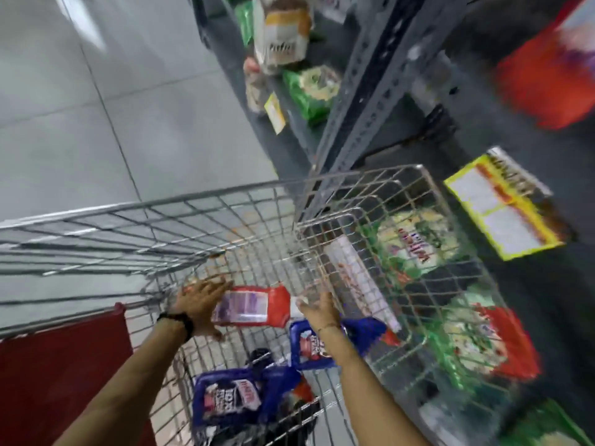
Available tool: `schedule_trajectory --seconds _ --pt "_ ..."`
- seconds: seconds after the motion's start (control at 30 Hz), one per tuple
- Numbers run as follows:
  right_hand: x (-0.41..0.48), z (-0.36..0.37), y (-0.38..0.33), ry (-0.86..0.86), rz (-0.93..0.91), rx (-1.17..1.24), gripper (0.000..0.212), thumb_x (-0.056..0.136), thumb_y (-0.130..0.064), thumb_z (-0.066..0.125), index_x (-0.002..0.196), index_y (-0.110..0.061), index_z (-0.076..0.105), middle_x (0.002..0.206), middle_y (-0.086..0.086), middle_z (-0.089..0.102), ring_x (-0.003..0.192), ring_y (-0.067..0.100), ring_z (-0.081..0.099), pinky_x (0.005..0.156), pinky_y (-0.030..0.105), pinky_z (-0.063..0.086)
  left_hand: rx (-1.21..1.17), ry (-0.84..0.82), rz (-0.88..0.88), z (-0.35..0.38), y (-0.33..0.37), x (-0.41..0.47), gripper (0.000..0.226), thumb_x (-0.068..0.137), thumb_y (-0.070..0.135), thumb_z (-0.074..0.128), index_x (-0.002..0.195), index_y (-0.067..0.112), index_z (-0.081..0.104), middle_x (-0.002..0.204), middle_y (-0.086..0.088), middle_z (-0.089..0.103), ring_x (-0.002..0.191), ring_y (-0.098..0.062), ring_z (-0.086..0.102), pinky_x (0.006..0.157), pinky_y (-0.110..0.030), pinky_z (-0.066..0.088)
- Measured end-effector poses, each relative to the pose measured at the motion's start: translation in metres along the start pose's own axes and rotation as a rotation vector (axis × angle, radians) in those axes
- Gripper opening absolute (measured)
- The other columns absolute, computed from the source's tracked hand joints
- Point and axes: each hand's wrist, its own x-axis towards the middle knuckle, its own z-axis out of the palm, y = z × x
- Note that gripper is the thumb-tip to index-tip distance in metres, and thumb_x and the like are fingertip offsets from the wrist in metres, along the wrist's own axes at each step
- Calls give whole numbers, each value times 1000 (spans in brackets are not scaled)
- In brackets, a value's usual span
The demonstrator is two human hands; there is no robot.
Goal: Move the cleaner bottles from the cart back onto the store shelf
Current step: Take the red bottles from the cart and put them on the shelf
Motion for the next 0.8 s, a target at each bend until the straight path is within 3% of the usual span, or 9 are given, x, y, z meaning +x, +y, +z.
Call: schedule_trajectory --seconds 0.07,0.1,0.2,0.33,0.43,0.53,0.63,0.73,0.8 --pt "9 14 10 -52 -33 -58 55 75 -2 68 126 5 47 120 15 52 109 24 50 90 31 41 217 -17 34 15 -7 -1 122 43 52 83 143 23 19 153 -7 25 138 -29 27 104 -60 27" --pt "11 19 13 -63 -62 -129 56 73 1 69 125 1 49 125 19 51 111 27 51 91 29 40 283 -36 14 21 -6 -2 124 33 54 84 140 23 29 146 -10 39 129 -32 42 95 -64 37" --pt "13 25 18 -89 -146 -300 57 70 4 67 123 -9 55 131 20 46 116 29 49 88 19 36 319 135 52 37 -8 5 106 29 35 89 126 26 46 109 -16 67 91 -34 66 67 -60 52" --pt "6 2 14 -161 -178 -323 53 72 8 63 121 -10 55 127 15 51 118 30 49 89 25 41 324 211 126 31 -9 3 113 29 46 86 129 24 37 103 -12 69 82 -29 68 63 -51 55" --pt "-3 -38 -3 -209 -166 -111 49 66 14 69 107 -11 58 113 16 59 103 28 57 66 12 51 -57 87 145 13 -6 -8 85 64 39 72 135 24 27 131 -7 54 110 -26 57 93 -45 47" --pt "-22 -82 -40 -234 -184 2 42 74 -1 69 111 -14 54 101 3 60 90 18 59 69 15 54 -517 -100 215 -17 13 -32 58 67 39 65 116 42 35 120 -2 59 95 -12 60 83 -28 50" --pt "-43 -114 -82 -158 -239 183 29 79 -9 65 104 -16 54 88 -7 56 79 7 55 55 5 49 -910 -128 227 -44 47 -61 48 56 49 65 99 56 43 107 18 50 89 4 52 76 -16 41" --pt "-63 -133 -114 9 -282 350 18 74 -21 71 82 -22 55 85 2 60 79 18 56 57 20 51 -1236 -187 204 -57 77 -81 55 53 39 71 105 41 51 112 11 54 97 -11 58 90 -31 46" --pt "-82 -148 -135 142 -306 396 37 58 -47 78 73 -24 53 79 5 57 74 20 51 61 33 45 -1391 -180 227 -68 96 -91 63 51 33 75 110 29 55 117 -6 61 98 -25 64 88 -41 51"
